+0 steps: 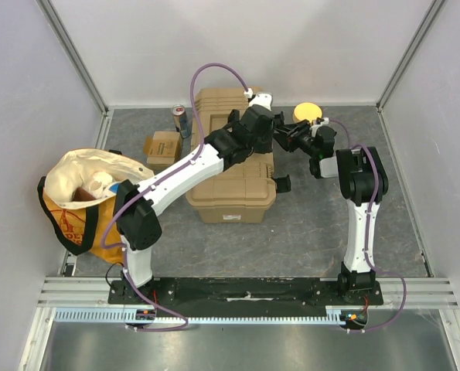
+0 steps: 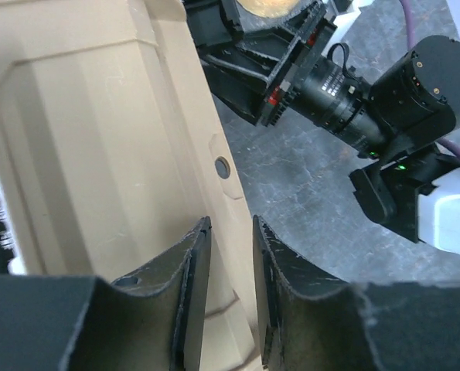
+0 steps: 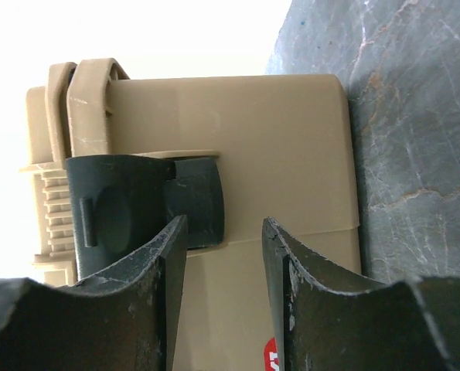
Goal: Pack the tool kit
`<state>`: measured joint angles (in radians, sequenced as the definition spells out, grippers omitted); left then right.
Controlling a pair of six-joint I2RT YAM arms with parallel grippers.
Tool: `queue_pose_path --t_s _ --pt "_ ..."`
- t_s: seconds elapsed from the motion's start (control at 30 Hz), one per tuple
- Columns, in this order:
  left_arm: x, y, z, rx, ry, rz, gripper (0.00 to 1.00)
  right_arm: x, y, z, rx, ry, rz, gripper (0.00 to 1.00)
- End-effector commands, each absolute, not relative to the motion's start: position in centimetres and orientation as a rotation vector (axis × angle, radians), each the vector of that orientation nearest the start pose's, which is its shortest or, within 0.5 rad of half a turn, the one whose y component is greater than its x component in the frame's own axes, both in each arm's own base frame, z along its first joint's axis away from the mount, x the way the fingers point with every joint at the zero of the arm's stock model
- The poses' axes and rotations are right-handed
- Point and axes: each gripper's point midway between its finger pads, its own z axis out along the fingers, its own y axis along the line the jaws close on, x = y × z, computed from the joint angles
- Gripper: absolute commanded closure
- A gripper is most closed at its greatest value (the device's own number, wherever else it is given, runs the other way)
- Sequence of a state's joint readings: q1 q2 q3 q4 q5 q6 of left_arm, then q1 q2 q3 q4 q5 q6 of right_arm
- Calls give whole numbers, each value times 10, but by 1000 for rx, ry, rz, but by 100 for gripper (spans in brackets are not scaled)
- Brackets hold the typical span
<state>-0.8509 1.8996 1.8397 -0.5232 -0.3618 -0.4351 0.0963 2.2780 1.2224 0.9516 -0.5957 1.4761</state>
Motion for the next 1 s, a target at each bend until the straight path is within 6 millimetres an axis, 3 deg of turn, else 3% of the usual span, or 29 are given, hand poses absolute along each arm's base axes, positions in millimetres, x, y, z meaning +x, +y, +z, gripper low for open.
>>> queue_pose_path --t_s 0.0,0.1,0.23,0.57,0.97 --pt "366 -373 182 260 2358 -393 65 548 183 141 740 1609 1697 49" --pt "365 -376 178 265 2371 -411 65 544 178 163 722 1455 1767 45" --pt "365 -375 175 265 2383 -412 68 543 183 168 750 1392 1844 41" --pt "366 -364 169 222 2412 -394 73 536 196 179 723 1352 1908 43" --pt "362 -328 148 101 2473 -432 78 533 195 203 666 1351 1845 46"
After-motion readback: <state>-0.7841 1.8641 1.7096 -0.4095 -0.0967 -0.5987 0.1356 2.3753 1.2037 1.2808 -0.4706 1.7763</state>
